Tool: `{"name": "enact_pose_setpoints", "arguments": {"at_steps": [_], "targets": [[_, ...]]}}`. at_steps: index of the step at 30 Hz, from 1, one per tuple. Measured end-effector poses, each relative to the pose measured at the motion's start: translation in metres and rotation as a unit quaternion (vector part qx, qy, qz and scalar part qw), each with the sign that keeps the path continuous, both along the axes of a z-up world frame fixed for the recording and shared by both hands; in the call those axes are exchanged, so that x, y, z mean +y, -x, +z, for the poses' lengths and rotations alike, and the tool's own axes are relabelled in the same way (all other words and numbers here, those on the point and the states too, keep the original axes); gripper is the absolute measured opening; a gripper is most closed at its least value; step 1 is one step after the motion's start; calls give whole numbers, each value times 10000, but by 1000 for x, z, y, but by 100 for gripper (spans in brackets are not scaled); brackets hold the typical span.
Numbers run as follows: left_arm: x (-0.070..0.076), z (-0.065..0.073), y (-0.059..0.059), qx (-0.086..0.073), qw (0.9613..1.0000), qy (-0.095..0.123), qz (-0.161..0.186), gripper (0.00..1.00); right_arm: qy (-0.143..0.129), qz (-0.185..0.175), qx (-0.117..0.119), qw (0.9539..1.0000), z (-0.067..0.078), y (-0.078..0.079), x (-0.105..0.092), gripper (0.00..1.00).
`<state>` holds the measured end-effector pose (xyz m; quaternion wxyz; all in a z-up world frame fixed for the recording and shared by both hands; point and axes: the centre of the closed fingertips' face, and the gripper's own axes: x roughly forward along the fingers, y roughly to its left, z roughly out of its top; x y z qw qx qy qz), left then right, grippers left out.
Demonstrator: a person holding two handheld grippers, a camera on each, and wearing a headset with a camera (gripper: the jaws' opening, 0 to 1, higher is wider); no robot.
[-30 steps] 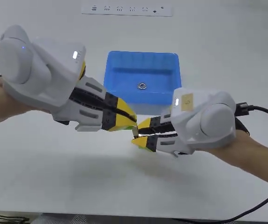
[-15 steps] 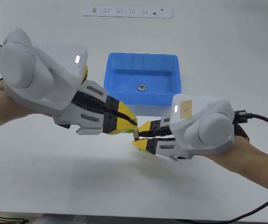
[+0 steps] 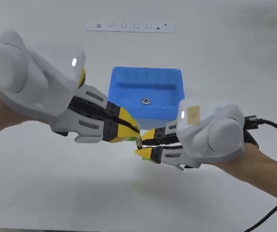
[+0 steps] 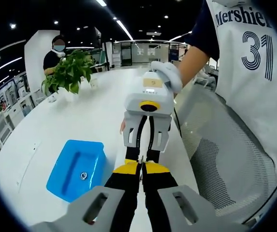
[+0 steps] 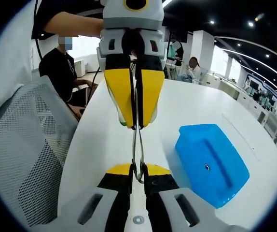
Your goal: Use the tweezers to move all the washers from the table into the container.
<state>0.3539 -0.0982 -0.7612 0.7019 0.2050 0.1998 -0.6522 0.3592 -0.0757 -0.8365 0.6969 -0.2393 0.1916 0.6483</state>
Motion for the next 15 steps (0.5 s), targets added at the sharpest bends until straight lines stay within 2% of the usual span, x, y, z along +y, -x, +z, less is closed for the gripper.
{"name": "enact_pose_setpoints", "arguments": {"at_steps": [3, 9, 15], "targets": [[0, 9, -3, -46, 10000, 53, -5, 6, -40, 21, -68, 10000, 9, -3, -1, 10], [-2, 31, -11, -243, 9996, 105, -72, 6, -74, 88, -315, 9994, 32, -14, -2, 10], [-1, 47, -26, -492, 9987, 125, -107, 6, -89, 50, -560, 9984, 49, -32, -2, 10]]}}
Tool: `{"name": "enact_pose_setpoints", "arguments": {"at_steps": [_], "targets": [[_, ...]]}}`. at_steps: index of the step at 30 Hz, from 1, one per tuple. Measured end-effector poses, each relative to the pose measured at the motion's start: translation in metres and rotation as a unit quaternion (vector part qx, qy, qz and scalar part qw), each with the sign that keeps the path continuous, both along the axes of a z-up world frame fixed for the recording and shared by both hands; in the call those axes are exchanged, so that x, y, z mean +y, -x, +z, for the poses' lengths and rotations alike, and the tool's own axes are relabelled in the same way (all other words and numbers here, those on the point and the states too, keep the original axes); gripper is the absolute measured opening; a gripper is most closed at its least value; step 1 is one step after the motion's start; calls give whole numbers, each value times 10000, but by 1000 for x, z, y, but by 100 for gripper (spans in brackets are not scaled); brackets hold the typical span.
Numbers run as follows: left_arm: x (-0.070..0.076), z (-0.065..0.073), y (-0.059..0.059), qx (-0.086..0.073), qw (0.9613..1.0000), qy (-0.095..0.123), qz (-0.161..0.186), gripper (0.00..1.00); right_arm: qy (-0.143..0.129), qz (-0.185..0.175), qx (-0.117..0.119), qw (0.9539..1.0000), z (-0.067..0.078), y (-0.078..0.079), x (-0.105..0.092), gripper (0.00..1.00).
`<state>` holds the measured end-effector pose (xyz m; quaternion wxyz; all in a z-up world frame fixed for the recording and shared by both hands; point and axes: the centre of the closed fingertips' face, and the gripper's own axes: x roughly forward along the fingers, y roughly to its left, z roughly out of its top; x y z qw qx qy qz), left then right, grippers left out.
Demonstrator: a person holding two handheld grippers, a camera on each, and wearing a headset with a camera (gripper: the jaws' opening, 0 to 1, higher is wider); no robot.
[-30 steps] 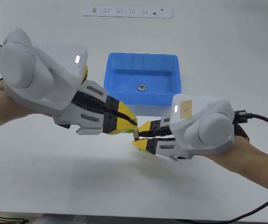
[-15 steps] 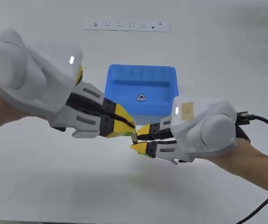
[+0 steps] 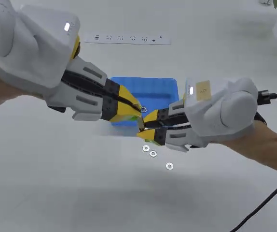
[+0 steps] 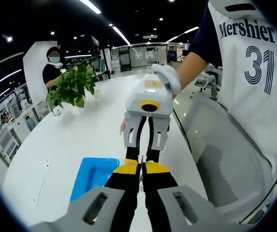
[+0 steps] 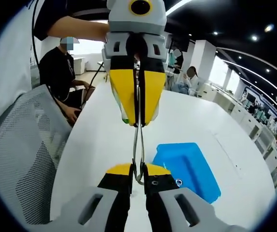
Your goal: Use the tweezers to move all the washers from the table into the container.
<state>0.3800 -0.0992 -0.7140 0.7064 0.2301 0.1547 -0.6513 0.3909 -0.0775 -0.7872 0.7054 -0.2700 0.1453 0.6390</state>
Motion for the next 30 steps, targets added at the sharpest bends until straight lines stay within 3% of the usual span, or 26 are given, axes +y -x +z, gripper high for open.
{"name": "enact_pose_setpoints", "arguments": {"at_steps": [14, 20, 30], "targets": [[-2, 15, -39, -376, 9992, -17, -112, 6, -163, -207, -245, 9994, 19, -45, 4, 10], [0, 8, -60, -424, 9991, -8, -51, 6, -110, -278, -287, 9991, 13, -66, 4, 10], [6, -20, -88, -243, 9997, -27, 72, 6, 72, -348, -147, 9993, -17, -89, 6, 10]]}}
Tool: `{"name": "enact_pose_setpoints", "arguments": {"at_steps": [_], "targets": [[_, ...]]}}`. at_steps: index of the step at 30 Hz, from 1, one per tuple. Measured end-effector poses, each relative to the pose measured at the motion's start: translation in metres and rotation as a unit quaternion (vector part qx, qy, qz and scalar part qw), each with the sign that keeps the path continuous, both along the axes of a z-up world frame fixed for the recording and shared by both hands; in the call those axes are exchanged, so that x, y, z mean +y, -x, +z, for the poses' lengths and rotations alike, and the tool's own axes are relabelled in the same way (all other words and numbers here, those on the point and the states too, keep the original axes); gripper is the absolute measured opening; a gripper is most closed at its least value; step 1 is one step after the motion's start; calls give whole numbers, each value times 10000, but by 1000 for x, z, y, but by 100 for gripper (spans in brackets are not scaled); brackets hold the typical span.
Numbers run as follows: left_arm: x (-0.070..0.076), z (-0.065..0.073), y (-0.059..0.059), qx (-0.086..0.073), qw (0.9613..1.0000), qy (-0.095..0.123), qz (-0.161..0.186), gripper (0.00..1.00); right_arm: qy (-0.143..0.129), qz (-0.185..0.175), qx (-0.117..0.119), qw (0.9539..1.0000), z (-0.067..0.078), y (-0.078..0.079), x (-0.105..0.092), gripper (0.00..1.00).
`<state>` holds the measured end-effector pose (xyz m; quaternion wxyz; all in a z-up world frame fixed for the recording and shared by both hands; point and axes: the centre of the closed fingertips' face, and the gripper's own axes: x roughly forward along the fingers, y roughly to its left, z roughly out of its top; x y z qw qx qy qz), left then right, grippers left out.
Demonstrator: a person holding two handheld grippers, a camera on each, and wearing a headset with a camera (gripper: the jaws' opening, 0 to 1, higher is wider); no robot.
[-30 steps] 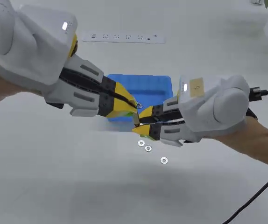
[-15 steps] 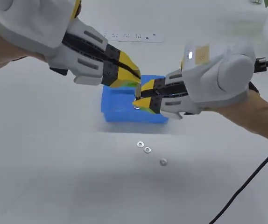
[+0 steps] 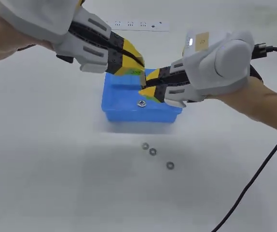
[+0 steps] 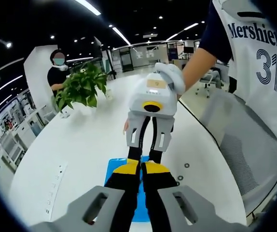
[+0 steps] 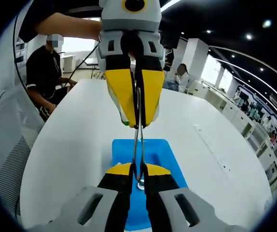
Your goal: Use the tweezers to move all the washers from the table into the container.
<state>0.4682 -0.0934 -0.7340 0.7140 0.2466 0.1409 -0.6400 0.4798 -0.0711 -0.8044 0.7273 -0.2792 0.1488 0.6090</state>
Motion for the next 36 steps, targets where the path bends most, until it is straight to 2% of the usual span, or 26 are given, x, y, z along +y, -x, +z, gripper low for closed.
{"name": "enact_pose_setpoints", "arguments": {"at_steps": [3, 9, 13, 20, 36], "targets": [[3, -9, -6, 90, 9999, -15, 57, 6, 20, -25, 77, 10000, -8, -4, 2, 10], [5, -26, -8, 224, 9996, -181, 10, 6, 54, -25, 267, 9996, -26, -3, 7, 10], [6, -35, -10, 285, 9994, -206, 30, 6, 93, -51, 358, 9993, -35, -5, 6, 10], [4, -39, -15, 327, 9993, -181, 81, 6, 88, -109, 430, 9990, -39, -10, 4, 10], [2, -46, -18, 434, 9988, -208, 115, 6, 147, -215, 597, 9979, -46, -12, 2, 10]]}}
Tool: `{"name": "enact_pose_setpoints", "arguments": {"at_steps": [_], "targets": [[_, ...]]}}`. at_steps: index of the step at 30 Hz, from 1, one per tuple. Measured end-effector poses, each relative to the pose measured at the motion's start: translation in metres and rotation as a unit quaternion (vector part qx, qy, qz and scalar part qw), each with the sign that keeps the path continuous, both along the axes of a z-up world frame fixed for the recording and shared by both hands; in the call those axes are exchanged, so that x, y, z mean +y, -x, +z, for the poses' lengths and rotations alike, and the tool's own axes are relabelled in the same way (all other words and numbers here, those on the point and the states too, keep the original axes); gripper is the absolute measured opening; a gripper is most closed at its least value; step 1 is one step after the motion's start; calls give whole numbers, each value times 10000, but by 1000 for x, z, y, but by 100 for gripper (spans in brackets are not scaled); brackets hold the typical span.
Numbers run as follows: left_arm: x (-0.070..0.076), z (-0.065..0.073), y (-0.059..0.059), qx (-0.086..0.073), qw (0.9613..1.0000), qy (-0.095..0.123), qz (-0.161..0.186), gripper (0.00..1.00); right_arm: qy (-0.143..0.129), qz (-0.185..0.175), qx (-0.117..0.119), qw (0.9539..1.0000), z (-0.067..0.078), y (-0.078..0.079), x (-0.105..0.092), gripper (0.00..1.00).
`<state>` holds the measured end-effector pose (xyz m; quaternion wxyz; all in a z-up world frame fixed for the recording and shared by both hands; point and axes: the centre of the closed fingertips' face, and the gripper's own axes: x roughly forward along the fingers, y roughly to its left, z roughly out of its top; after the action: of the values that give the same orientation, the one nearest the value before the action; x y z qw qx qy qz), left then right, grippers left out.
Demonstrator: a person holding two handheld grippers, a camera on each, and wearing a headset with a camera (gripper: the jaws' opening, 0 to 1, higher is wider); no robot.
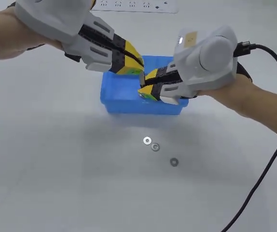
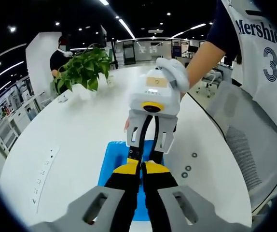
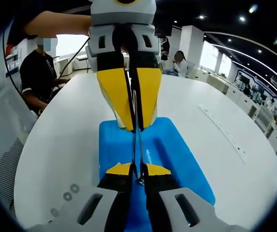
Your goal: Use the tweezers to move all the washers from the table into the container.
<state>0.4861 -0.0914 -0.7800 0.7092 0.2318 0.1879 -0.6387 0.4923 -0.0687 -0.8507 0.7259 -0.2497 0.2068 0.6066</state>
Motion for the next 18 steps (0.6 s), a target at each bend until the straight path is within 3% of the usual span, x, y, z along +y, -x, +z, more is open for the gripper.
{"name": "enact_pose_setpoints", "arguments": {"at_steps": [7, 18], "targets": [[0, 3, 3, 11, 10000, -14, -66, 6, 6, -38, 20, 10000, 3, 2, -1, 12], [-6, 29, 14, -293, 9993, -50, -240, 6, -126, -84, -245, 9996, 29, 7, -3, 12]]}}
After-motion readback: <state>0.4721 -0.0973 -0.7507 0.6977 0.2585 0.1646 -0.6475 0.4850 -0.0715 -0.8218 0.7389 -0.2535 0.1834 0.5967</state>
